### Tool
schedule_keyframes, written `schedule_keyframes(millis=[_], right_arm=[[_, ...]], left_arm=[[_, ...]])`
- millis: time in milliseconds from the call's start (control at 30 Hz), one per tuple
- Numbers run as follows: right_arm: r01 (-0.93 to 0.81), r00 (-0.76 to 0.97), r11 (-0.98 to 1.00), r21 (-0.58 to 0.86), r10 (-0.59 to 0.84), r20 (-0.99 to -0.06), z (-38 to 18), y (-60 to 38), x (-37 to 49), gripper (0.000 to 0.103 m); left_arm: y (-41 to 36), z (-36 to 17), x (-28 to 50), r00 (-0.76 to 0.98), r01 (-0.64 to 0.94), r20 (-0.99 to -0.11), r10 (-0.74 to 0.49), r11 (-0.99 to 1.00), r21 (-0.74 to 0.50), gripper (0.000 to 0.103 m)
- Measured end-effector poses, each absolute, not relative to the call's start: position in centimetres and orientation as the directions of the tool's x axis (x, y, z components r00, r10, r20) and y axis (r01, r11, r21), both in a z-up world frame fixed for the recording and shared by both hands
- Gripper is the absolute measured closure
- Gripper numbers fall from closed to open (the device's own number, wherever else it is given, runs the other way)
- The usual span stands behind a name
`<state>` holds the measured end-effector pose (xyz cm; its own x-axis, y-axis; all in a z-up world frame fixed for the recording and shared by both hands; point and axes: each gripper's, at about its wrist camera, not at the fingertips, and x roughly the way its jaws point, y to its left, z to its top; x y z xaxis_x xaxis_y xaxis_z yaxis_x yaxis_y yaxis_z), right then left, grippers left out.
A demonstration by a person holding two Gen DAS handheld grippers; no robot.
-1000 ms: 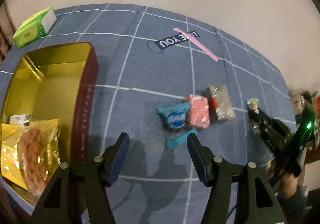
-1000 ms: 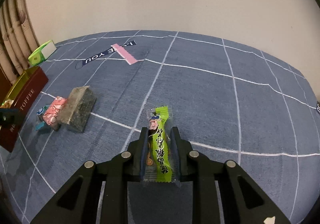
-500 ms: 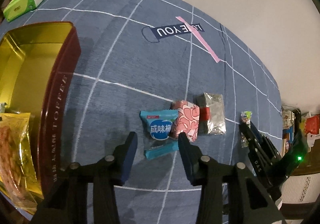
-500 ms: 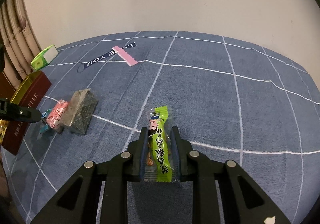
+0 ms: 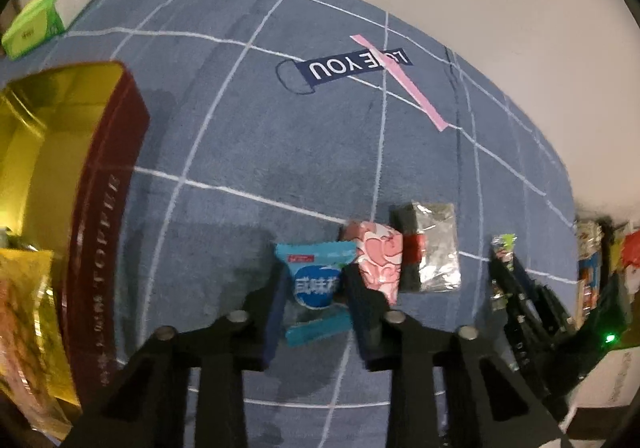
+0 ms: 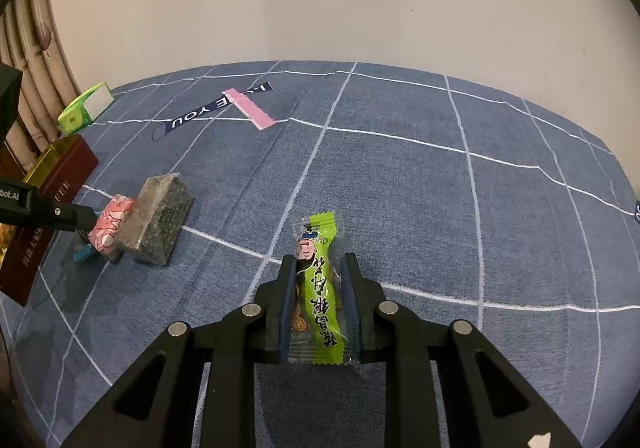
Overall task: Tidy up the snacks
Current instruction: 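Grasp the blue-and-white cracker packet with the left gripper while the right holds the stick snack, then carry the cracker packet over the gold tin and open the left gripper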
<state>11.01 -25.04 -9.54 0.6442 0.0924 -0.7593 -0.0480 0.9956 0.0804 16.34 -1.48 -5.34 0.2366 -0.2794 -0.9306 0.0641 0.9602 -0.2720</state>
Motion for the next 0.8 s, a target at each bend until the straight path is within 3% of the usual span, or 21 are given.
schedule_keyframes(millis=[433,800], right_arm=[[-0.044,0.643,0.998,0.048,0.065,-0.763,-9.6,-24.6,11.0,0.081],[-0.044,0.643,0.998,0.044,0.062,-0.763,-9.6,-24.6,11.0,0.081]], left_arm=[[-0.5,-5.2,14.5,0.239,0.153,-0.952,-0.194,0.975,-0.161,0.076],[-1.0,-5.8,13.8,0.243,0.176,-0.953,-0.180,0.974,-0.139,0.076]])
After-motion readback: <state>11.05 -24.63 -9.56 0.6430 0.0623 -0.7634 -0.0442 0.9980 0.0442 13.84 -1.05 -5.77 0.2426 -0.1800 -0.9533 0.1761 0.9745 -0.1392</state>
